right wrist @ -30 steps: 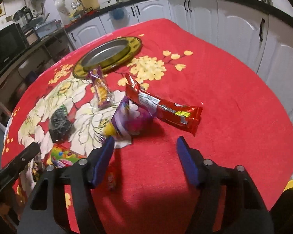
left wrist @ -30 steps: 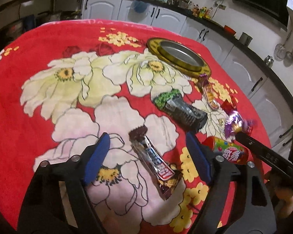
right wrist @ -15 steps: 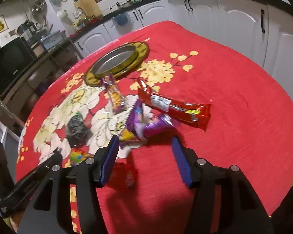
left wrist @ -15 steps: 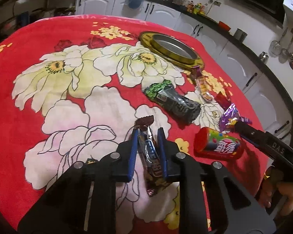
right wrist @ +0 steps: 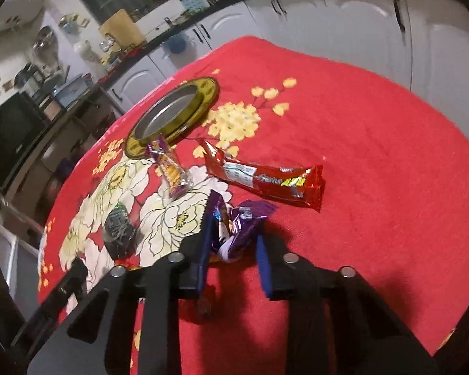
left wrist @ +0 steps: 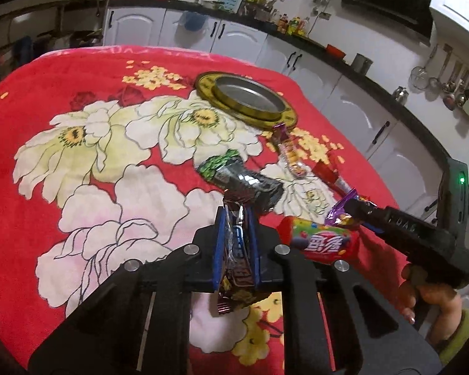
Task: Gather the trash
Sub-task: 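Grasp the purple wrapper with the right tool while the left tool grasps the chocolate bar wrapper, then carry the chocolate bar wrapper and purple wrapper over the yellow bin with both tools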
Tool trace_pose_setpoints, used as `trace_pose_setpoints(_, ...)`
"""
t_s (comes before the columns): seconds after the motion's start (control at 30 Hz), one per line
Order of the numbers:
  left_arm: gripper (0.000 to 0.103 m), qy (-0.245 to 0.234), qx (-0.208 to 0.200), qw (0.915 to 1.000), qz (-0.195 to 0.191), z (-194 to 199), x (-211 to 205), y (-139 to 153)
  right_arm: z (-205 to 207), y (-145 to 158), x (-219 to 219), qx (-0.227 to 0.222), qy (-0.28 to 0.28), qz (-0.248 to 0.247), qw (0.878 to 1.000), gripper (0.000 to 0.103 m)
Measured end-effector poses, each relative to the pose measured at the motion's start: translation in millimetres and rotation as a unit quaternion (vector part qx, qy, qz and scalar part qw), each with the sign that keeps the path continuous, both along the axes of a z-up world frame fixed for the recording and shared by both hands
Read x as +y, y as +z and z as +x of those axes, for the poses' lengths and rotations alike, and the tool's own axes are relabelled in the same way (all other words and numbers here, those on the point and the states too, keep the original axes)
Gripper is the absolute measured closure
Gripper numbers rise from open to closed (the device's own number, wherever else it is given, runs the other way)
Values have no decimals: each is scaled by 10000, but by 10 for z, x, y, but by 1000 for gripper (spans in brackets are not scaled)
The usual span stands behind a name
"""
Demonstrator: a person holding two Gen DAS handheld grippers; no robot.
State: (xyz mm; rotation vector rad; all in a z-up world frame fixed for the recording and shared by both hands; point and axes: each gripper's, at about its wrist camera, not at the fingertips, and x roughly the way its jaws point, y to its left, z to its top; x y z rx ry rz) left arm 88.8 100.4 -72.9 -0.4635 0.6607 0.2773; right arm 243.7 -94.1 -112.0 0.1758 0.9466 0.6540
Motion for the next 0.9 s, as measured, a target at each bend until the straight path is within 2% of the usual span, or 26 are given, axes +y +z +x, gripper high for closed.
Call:
trace_pose_setpoints(0.2,94,-240,-351,9991,35,-28,-107,150,-214,253,-127,-607,-14,3,9982,83)
trace_pose_setpoints(0.5,95,-837,-918,9922,-102,-83,-371,410,-475,535,-542,-1008,-77,139,9948,83)
trace_pose_setpoints(0.9,95,-1449,-1070,9836,34,-103,-796,577,-792,777,-1162,-1435,-411,121,9887,83)
